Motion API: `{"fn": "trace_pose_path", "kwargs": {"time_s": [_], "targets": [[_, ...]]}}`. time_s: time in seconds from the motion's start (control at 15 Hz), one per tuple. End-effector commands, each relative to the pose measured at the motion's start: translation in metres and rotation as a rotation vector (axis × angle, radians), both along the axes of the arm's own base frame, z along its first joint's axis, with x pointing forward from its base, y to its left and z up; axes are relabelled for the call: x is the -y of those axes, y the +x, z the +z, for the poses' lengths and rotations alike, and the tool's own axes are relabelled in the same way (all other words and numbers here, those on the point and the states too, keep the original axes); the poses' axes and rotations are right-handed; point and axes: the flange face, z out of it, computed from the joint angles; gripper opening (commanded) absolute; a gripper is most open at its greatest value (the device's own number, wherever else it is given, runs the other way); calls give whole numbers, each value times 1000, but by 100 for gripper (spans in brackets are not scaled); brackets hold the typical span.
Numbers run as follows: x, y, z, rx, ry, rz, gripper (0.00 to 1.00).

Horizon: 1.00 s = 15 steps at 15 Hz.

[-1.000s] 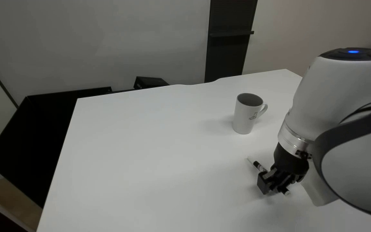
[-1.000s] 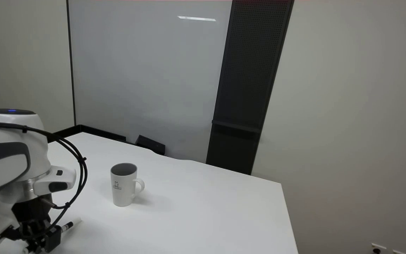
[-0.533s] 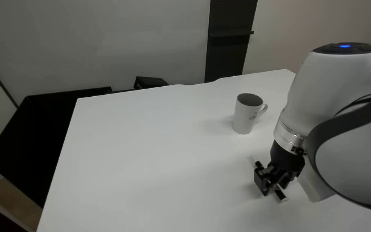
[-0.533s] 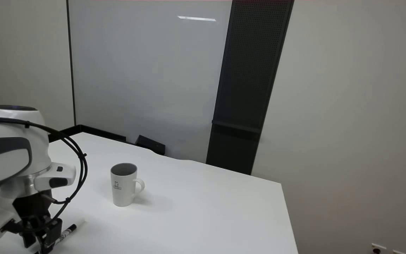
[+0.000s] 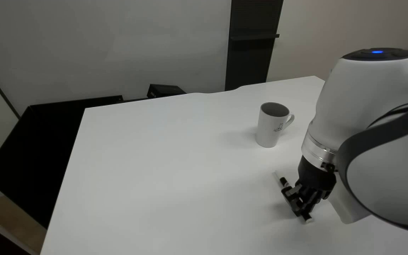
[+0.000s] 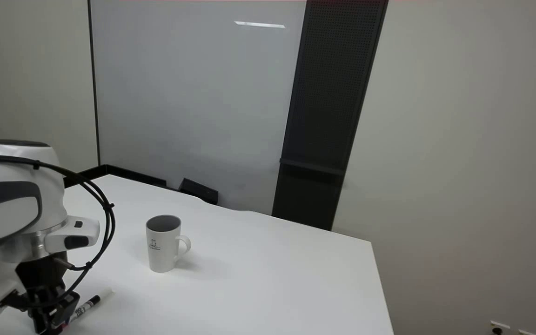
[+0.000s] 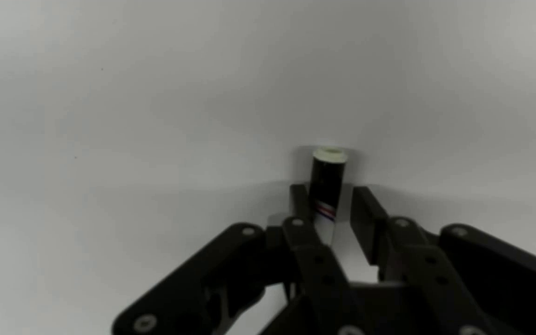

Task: Put the marker in the mug and then remove it and put it back on the table

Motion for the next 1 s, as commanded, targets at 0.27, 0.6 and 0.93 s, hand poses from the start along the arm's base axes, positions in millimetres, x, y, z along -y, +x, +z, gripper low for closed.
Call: {"fn": "trace_pose_path", "kwargs": {"time_s": [0.27,0.6,0.93], "targets": [[0,5,8,-18,4,-5,7],[-8,25,39,-37,35,0,7],[-9,56,86,-89,72,-9,7]]}}
